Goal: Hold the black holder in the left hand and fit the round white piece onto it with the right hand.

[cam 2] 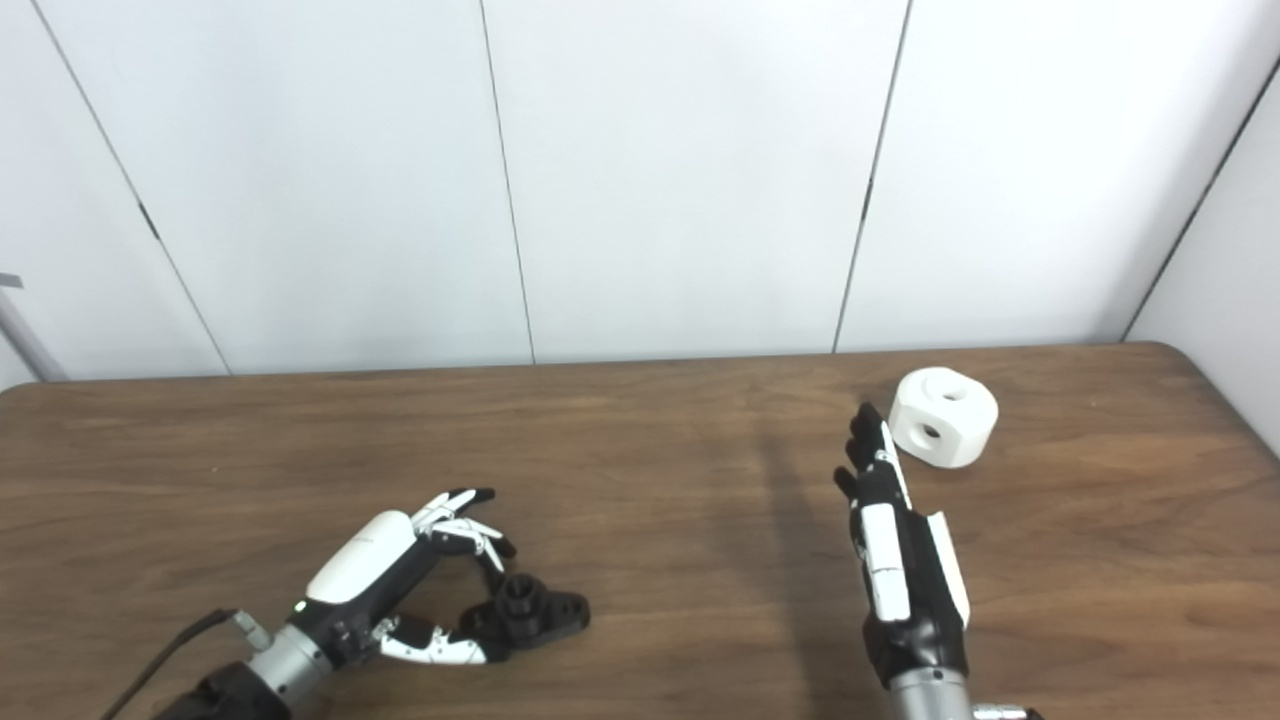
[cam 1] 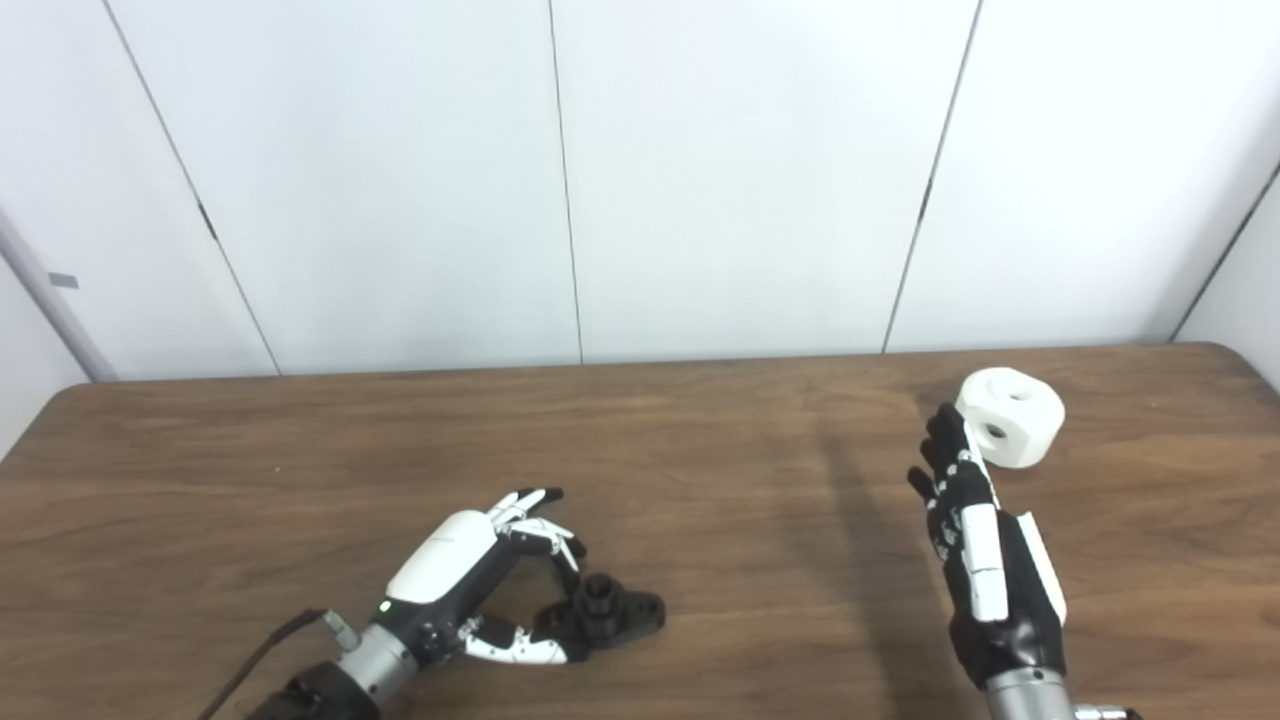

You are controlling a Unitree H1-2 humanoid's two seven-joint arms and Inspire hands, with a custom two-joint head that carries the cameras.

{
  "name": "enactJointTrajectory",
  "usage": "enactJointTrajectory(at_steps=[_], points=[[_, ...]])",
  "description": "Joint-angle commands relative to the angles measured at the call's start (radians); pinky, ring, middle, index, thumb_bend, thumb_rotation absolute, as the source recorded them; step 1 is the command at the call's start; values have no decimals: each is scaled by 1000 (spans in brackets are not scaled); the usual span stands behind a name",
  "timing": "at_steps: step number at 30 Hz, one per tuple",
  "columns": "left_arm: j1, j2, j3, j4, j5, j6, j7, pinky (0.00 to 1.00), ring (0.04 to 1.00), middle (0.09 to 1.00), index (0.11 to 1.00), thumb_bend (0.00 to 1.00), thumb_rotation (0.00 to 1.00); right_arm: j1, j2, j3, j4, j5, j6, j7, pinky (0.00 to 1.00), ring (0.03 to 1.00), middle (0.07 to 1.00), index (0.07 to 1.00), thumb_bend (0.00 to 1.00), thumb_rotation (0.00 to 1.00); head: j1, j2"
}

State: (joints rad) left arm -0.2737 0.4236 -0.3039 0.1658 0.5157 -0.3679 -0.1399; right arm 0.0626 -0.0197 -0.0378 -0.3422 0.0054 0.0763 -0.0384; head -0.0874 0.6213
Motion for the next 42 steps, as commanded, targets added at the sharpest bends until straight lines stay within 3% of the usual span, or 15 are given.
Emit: enactJointTrajectory(at_steps=[1, 12, 22, 24, 27, 29, 32, 35, 39, 42], points=[[-23, 27, 1, 14, 18, -1, -22, 1000, 957, 724, 482, 523, 49, -14, 6, 6, -36, -3, -14, 4, 979, 1000, 1000, 1000, 551, 1000, -1, 0], [-93, 36, -9, 96, 35, -39, -21, 1000, 947, 718, 482, 523, 51, 6, 3, 23, -68, -14, -1, 5, 980, 1000, 1000, 1000, 542, 1000, -17, 0], [-98, 26, -20, 108, 41, -55, -20, 1000, 946, 719, 482, 523, 51, 17, -7, 12, -105, -21, -4, 4, 958, 997, 1000, 999, 496, 991, -23, 1], [-94, 24, -21, 104, 38, -48, -25, 1000, 946, 720, 482, 523, 51, 17, -16, 7, -129, -56, -1, -4, 967, 999, 1000, 992, 445, 916, -42, 3], [-91, 21, -21, 102, 27, -49, -30, 1000, 947, 723, 482, 523, 50, 12, -17, -21, -171, -138, 1, -42, 880, 946, 952, 925, 428, 591, -54, 3], [-90, 19, -23, 102, 25, -50, -30, 1000, 947, 723, 482, 523, 50, 5, -21, -43, -200, -176, 8, -56, 819, 903, 904, 878, 461, 476, -54, 3], [-92, 14, -28, 114, 33, -66, -16, 1000, 943, 720, 482, 523, 51, -18, -56, -97, -243, -249, 32, -72, 722, 853, 861, 830, 518, 436, -72, -1], [-95, 8, -30, 126, 34, -70, -11, 1000, 943, 718, 482, 523, 50, -41, -104, -160, -255, -249, 24, -76, 711, 837, 850, 802, 526, 310, -81, -10], [-98, 0, -33, 136, 44, -70, -6, 1000, 941, 718, 482, 523, 50, -64, -153, -214, -243, -245, 10, -79, 677, 799, 807, 777, 553, 223, -97, -25], [-100, -4, -35, 148, 37, -75, -9, 1000, 946, 719, 482, 523, 49, -83, -176, -240, -231, -299, 23, -97, 674, 786, 796, 769, 603, 232, -112, -29]])
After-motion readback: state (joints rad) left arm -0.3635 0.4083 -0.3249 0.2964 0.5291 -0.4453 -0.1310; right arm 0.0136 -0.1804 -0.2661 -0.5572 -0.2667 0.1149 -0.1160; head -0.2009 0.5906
